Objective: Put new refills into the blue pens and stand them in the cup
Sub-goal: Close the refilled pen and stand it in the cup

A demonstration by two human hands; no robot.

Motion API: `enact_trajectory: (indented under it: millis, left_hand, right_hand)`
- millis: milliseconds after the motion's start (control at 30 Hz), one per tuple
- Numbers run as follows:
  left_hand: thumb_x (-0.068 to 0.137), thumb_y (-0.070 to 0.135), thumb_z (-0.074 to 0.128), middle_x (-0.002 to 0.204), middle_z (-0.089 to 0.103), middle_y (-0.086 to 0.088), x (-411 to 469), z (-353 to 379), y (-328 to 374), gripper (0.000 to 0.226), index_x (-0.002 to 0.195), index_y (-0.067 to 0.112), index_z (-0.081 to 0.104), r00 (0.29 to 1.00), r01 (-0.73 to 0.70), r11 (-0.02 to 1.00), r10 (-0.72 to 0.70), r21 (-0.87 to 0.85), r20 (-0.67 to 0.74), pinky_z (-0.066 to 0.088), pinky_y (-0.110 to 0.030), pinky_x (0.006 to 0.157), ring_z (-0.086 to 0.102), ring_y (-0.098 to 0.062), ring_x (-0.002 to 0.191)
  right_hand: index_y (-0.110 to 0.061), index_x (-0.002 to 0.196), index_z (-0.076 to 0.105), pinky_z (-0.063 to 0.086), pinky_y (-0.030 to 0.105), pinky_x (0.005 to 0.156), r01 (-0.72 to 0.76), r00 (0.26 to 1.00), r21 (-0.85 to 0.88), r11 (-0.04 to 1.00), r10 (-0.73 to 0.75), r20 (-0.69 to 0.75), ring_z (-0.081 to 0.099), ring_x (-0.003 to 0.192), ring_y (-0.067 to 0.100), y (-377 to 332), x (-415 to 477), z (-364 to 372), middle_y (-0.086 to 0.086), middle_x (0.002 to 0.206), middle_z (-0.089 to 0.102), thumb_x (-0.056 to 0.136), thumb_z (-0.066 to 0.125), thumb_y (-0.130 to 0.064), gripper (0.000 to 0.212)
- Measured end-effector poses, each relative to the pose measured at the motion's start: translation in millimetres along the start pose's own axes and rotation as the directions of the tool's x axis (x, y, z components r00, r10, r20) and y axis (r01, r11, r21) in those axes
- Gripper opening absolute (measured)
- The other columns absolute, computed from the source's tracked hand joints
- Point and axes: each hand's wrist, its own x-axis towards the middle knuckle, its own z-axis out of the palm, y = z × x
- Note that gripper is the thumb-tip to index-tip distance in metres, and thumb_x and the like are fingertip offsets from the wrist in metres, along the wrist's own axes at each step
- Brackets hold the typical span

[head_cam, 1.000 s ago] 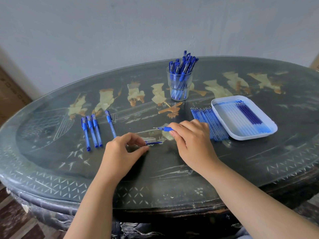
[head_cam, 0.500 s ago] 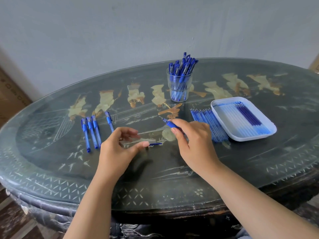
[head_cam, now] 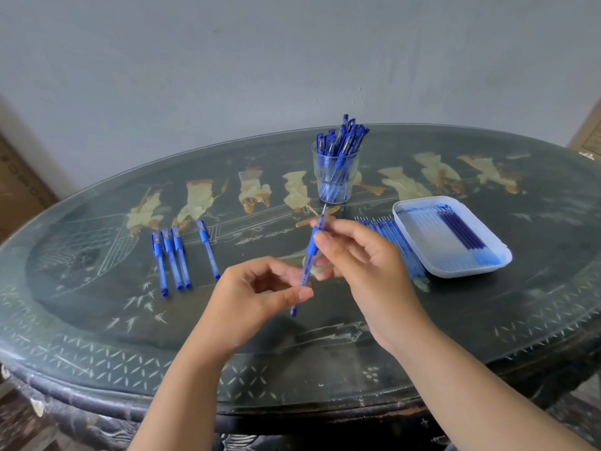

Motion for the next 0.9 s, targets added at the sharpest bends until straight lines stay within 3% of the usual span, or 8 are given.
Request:
enact_trajectory:
  millis: [100, 300, 433, 600, 800, 900]
  left_hand:
    - [0.056, 0.014, 0.082, 0.084, 0.076, -0.01, -0.4, -3.4, 0.7, 0.026, 0.078, 0.004, 0.074, 1.0, 0.023, 0.998, -0.023, 0.064, 0.006, 0.059, -0.032, 0.08, 0.071, -0.025, 0.079]
    - [0.056, 0.018, 0.083, 0.083, 0.077, -0.004, -1.9, -7.7, 4.5, 0.025, 0.079, 0.01, 0.078, 1.0, 0.026, 0.988, -0.028, 0.15, 0.014, 0.054, -0.018, 0.073, 0.071, -0.015, 0.076]
    - [0.056, 0.023, 0.083, 0.083, 0.076, -0.002, -3.7, -11.0, 5.2, 0.027, 0.082, 0.014, 0.079, 0.998, 0.053, 0.978, -0.057, 0.203, 0.017, 0.054, -0.019, 0.073, 0.071, -0.017, 0.078]
    - [0.057, 0.024, 0.082, 0.083, 0.077, -0.001, -5.0, -11.7, 7.3, 0.026, 0.081, 0.016, 0.079, 0.999, 0.049, 0.974, -0.052, 0.221, 0.007, 0.056, -0.02, 0.077, 0.071, -0.021, 0.08]
    - [0.06, 0.015, 0.083, 0.079, 0.077, -0.001, -5.1, -17.5, 7.6, 0.02, 0.079, 0.019, 0.079, 0.997, 0.06, 0.979, -0.051, 0.195, -0.053, 0.053, -0.013, 0.07, 0.07, -0.012, 0.072]
    - [0.058, 0.02, 0.081, 0.076, 0.076, -0.002, -4.5, -23.4, 5.3, 0.02, 0.079, 0.021, 0.079, 0.985, 0.052, 0.988, -0.027, 0.144, -0.169, 0.054, -0.013, 0.07, 0.069, -0.01, 0.068]
  right_hand:
    - [-0.015, 0.102, 0.074, 0.057, 0.037, 0.071, -0.031, 0.998, 0.041, 0.999, 0.033, -0.059, 0.067, 0.075, 0.014, -4.8, 4.1, -5.8, 0.001, 0.088, 0.074, 0.086, 0.069, -0.023, 0.018]
    - [-0.011, 0.095, 0.074, 0.055, 0.029, 0.068, -0.037, 0.993, 0.073, 0.997, 0.045, -0.107, 0.068, 0.076, 0.016, -10.1, 8.0, -14.6, 0.004, 0.084, 0.075, 0.087, 0.069, -0.016, 0.011]
    - [-0.014, 0.102, 0.067, 0.06, 0.031, 0.069, -0.017, 0.985, 0.111, 0.994, 0.035, -0.166, 0.072, 0.079, 0.022, -19.0, 11.5, -24.1, 0.01, 0.088, 0.075, 0.095, 0.059, -0.018, 0.012]
    - [-0.014, 0.104, 0.065, 0.06, 0.037, 0.075, -0.028, 0.996, 0.041, 0.999, 0.032, -0.08, 0.073, 0.081, 0.025, -21.7, 10.8, -22.1, 0.01, 0.087, 0.073, 0.09, 0.064, -0.002, 0.018]
    - [-0.011, 0.11, 0.062, 0.061, 0.036, 0.071, 0.097, 0.958, 0.149, 0.984, -0.052, -0.283, 0.067, 0.074, 0.018, -56.9, 49.9, -52.5, 0.01, 0.09, 0.065, 0.093, 0.058, 0.004, 0.023]
    - [-0.012, 0.112, 0.062, 0.061, 0.034, 0.067, 0.032, 0.952, -0.046, 0.998, -0.044, -0.301, 0.064, 0.07, 0.016, -62.2, 83.4, -69.5, 0.008, 0.086, 0.062, 0.093, 0.06, 0.002, 0.024]
